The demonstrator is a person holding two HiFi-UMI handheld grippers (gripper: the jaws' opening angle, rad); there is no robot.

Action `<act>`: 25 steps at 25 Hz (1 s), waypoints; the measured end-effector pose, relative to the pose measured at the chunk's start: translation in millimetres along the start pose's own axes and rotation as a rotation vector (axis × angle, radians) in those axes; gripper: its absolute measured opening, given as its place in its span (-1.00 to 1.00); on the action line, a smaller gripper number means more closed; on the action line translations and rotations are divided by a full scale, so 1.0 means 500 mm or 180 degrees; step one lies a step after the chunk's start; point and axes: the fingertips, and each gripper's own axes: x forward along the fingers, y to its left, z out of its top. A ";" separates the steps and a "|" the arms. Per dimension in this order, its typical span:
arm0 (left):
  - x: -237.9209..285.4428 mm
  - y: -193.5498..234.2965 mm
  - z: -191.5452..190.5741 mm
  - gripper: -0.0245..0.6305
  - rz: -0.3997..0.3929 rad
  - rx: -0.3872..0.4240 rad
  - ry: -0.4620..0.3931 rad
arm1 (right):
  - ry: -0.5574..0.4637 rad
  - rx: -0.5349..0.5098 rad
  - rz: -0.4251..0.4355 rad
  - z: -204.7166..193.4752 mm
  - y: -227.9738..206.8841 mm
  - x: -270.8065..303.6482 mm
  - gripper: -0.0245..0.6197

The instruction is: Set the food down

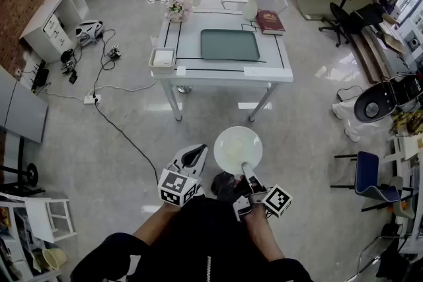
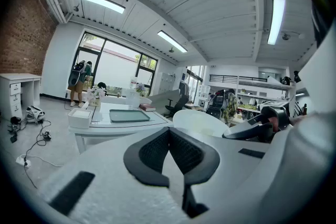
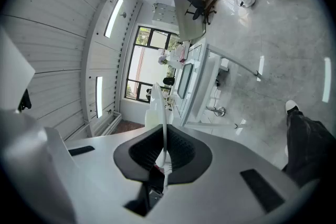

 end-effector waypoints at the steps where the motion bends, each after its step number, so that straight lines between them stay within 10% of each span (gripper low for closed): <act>1: 0.000 -0.002 -0.001 -0.91 0.0000 -0.0002 0.0002 | 0.0001 0.0015 0.0011 0.000 -0.001 -0.002 -0.86; 25: -0.033 -0.036 -0.012 -0.91 -0.0104 -0.0001 0.0039 | -0.0139 0.0094 0.0089 -0.024 -0.001 -0.049 -0.86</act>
